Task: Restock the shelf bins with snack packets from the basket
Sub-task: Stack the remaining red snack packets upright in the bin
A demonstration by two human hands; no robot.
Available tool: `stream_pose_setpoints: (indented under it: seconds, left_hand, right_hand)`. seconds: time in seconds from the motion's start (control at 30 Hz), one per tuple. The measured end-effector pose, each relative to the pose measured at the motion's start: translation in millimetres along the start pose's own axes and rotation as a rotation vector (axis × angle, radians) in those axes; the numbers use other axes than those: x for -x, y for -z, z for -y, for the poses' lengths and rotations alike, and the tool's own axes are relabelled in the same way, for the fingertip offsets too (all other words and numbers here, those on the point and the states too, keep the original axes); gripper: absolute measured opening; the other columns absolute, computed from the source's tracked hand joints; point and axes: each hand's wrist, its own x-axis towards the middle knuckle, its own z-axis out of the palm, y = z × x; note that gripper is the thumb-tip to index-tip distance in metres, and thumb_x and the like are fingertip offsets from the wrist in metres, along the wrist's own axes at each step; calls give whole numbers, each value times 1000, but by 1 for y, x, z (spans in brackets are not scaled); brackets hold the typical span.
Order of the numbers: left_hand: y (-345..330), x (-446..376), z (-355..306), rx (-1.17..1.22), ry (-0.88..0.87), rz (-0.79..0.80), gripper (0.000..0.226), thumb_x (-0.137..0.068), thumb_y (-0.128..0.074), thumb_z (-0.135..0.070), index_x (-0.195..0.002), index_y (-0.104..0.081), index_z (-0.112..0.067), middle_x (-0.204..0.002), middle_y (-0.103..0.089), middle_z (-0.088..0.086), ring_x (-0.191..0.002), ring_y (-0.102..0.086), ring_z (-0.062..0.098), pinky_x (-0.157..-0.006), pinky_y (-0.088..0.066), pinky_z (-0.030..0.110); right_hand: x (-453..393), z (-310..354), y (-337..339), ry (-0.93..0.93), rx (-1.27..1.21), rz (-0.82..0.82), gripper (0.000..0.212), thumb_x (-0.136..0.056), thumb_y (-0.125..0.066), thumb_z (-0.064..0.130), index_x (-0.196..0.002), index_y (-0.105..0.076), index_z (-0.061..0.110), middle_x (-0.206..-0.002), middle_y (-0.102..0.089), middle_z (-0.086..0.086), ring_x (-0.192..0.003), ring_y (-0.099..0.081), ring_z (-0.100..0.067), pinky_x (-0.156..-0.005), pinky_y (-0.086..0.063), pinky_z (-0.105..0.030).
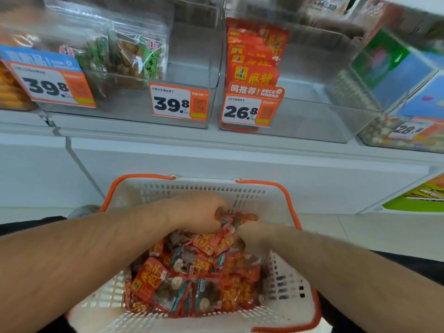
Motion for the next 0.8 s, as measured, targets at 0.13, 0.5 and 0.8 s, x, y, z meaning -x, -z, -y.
stream_pose_setpoints:
  seconds: [0.13,0.5,0.8]
  left_hand:
    - [17,-1,15,72,22,49,53,-81,-70,-49,-124,-52,-24,-120,-59,-6,-104,-58,18,-85,-48,30]
    - [98,17,6,805,-9,-492,18,-82,-77,-17,-74,-63,-10,-52,-61,-7,-49,-54,3,-49,-43,20]
    - [155,-9,-23,612,-124,-1049,14,-88,-68,-33,-88,-64,-19,-78,-62,-9,-70,-54,-3,-65,-40,11]
  right_hand:
    - [23,-26,51,59,-296,-215,24,-91,-64,15,-73,-50,22,-74,-54,4,-68,-49,-15,-63,-39,-31]
    - [112,-26,113,231,-1177,-618,13,-90,-65,0,-87,-58,11,-77,-62,-8,-63,-56,-13,-58,-45,-25]
    - [135,-41,133,305,-1535,-705,19,-81,-77,20,-90,-66,8,-74,-64,-6,-60,-50,-16,-59,-29,-21]
